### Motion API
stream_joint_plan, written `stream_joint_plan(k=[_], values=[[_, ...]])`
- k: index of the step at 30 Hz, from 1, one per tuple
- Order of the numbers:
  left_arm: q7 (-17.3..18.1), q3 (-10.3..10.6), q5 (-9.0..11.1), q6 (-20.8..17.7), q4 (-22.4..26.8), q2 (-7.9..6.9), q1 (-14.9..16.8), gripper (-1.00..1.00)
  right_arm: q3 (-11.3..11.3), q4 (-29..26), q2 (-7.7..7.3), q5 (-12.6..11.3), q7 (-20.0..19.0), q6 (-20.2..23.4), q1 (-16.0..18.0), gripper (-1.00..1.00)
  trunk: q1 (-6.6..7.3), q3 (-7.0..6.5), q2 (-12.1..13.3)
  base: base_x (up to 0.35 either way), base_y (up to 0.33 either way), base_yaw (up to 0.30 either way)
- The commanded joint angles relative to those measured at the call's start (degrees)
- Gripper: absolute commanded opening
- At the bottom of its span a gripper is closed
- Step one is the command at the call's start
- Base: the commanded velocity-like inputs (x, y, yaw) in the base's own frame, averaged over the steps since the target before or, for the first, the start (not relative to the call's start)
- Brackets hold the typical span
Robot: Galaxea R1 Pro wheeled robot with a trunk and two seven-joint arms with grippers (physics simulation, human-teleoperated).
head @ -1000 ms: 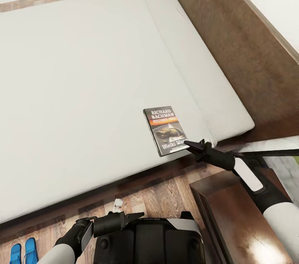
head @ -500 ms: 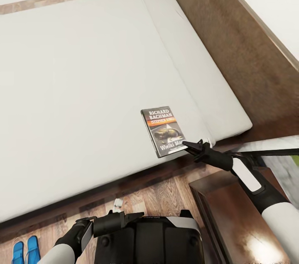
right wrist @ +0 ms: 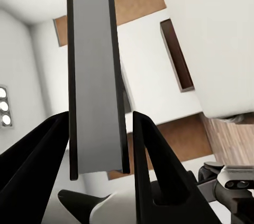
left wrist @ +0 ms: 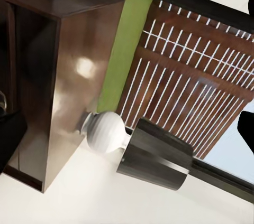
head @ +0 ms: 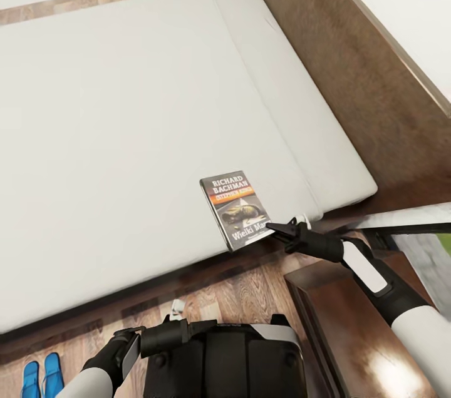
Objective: In the bedroom, move the book from the bed onto either nightstand, and place the two sandals side by side next to the bed.
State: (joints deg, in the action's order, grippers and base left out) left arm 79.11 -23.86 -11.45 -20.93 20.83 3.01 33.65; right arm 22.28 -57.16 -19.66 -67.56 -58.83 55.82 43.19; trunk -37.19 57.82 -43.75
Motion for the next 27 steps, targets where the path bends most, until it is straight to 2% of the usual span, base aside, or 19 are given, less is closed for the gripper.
stream_joint_plan(k=[1,27], values=[[0.34,-0.49,-0.59,-0.59,0.09,0.07,0.02,1.0,0.18,0.03,-0.06,-0.2,-0.13,0.16,0.05,-1.0,0.21,-0.15,0.37,0.0,0.0,0.0],[0.52,-0.49,-0.5,-0.6,0.09,-0.11,0.02,1.0,0.21,0.03,-0.07,-0.2,-0.14,0.16,0.05,-1.0,5.92,-4.82,10.8,0.0,0.0,0.0]])
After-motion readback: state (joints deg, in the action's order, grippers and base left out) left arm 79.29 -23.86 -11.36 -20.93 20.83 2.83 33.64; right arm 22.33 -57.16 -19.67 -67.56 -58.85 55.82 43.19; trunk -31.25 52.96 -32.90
